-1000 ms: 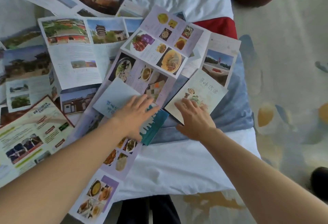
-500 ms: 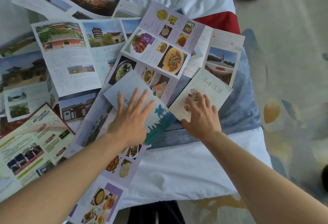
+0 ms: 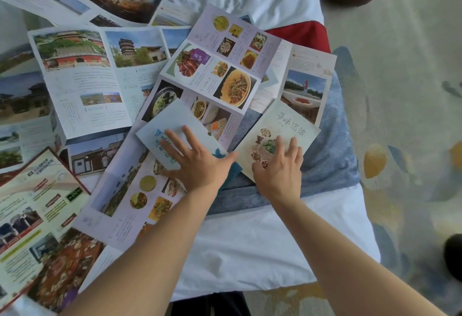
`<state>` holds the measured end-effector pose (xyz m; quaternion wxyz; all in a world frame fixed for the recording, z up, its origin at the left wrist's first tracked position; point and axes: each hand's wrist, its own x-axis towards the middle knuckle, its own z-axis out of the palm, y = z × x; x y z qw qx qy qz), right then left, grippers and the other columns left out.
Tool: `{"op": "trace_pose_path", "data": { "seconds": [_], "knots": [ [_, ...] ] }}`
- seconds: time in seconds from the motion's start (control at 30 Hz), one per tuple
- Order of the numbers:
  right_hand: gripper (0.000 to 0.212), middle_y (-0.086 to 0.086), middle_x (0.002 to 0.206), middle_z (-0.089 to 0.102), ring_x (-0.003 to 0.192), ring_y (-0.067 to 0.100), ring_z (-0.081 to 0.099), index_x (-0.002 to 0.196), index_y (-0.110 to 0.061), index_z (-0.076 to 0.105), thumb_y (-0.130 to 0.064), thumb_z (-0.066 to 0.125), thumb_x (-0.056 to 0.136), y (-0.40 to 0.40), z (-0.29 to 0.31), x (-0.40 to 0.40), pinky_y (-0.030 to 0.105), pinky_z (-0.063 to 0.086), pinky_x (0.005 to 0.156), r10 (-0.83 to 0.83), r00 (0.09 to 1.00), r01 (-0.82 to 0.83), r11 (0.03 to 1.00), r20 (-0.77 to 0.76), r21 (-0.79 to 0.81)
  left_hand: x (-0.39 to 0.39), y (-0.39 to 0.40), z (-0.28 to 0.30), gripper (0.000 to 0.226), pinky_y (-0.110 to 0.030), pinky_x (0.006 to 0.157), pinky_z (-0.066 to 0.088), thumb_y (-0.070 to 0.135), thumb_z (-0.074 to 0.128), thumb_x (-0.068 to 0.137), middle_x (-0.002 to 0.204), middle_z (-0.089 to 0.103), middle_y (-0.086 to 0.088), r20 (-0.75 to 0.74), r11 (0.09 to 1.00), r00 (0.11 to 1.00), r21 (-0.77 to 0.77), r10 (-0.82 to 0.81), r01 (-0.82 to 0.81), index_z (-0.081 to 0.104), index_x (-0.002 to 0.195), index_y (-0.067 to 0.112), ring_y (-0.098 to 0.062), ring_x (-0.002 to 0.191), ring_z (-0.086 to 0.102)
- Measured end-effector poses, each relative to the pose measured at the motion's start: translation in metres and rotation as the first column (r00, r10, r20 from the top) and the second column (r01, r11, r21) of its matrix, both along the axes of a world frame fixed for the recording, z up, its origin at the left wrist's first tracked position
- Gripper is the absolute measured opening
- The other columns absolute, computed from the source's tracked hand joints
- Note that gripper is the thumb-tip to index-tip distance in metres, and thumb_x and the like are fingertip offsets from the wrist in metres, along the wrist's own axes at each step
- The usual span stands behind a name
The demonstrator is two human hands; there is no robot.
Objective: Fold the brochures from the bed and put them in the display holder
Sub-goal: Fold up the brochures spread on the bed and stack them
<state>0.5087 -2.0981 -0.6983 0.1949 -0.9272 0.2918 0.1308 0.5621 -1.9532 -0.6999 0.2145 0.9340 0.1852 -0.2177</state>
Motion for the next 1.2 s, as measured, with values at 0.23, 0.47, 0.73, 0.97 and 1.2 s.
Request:
{"op": "trace_pose_path", "data": {
  "seconds": [0.23, 0.47, 0.73, 0.97, 1.2],
  "knots": [
    [0.090, 0.009, 0.166, -0.001, 0.150, 0.033, 0.003, 0.155, -0.023, 0.009, -0.025, 0.066, 0.086, -0.002, -0.002, 0.010, 0.047, 0.022, 0.118, -0.337, 0.938, 0.320, 0.933, 0.087, 0.166, -0.004, 0.002, -0.007, 0.139, -0.078, 0.105, 0.007, 0.089, 0.061, 0.055, 0.161, -0.025, -0.011, 0.035, 0.996, 0.996, 0.049, -0.080, 0.078, -0.010, 0.155, 0.023, -0.034, 0.148, -0.021],
    [0.098, 0.017, 0.156, 0.021, 0.140, 0.037, 0.023, 0.156, -0.013, 0.006, -0.030, 0.070, 0.085, -0.006, -0.007, 0.013, 0.046, 0.024, 0.117, -0.468, 0.882, 0.448, 0.871, 0.061, 0.199, -0.003, -0.005, -0.009, 0.140, -0.079, 0.104, 0.007, 0.084, 0.065, 0.057, 0.159, -0.027, -0.013, 0.004, 0.995, 0.998, 0.071, -0.067, 0.067, -0.015, 0.154, 0.021, -0.038, 0.147, -0.022],
    [0.079, 0.012, 0.143, 0.039, 0.130, 0.031, 0.039, 0.153, -0.012, 0.022, -0.022, 0.064, 0.087, -0.012, -0.004, 0.015, 0.043, 0.034, 0.108, -0.669, 0.737, 0.616, 0.725, 0.101, 0.309, -0.001, -0.009, -0.011, 0.141, -0.080, 0.105, 0.007, 0.086, 0.061, 0.060, 0.159, -0.027, -0.017, -0.017, 0.996, 0.999, 0.074, -0.043, 0.044, -0.018, 0.153, 0.016, -0.041, 0.146, -0.022],
    [0.032, -0.005, 0.101, 0.059, 0.091, 0.020, 0.060, 0.112, -0.023, 0.047, -0.012, 0.050, 0.082, -0.004, -0.001, 0.006, 0.038, 0.053, 0.075, -0.806, 0.585, 0.658, 0.537, 0.091, 0.528, 0.006, -0.014, -0.010, 0.142, -0.079, 0.105, 0.002, 0.082, 0.065, 0.061, 0.158, -0.029, -0.017, -0.053, 0.999, 0.998, 0.045, 0.027, -0.025, -0.020, 0.153, 0.014, -0.041, 0.145, -0.025],
    [0.038, -0.011, 0.091, 0.053, 0.079, 0.011, 0.055, 0.114, -0.024, 0.044, -0.007, 0.035, 0.081, -0.027, 0.011, 0.003, 0.029, 0.044, 0.059, -0.921, 0.376, 0.717, 0.358, 0.101, 0.599, -0.007, 0.010, -0.001, 0.120, -0.065, 0.115, 0.010, 0.068, 0.063, 0.065, 0.164, -0.011, -0.008, 0.228, 0.993, 0.973, -0.112, -0.022, 0.049, -0.004, 0.155, 0.025, -0.028, 0.150, -0.008]
  ]
}}
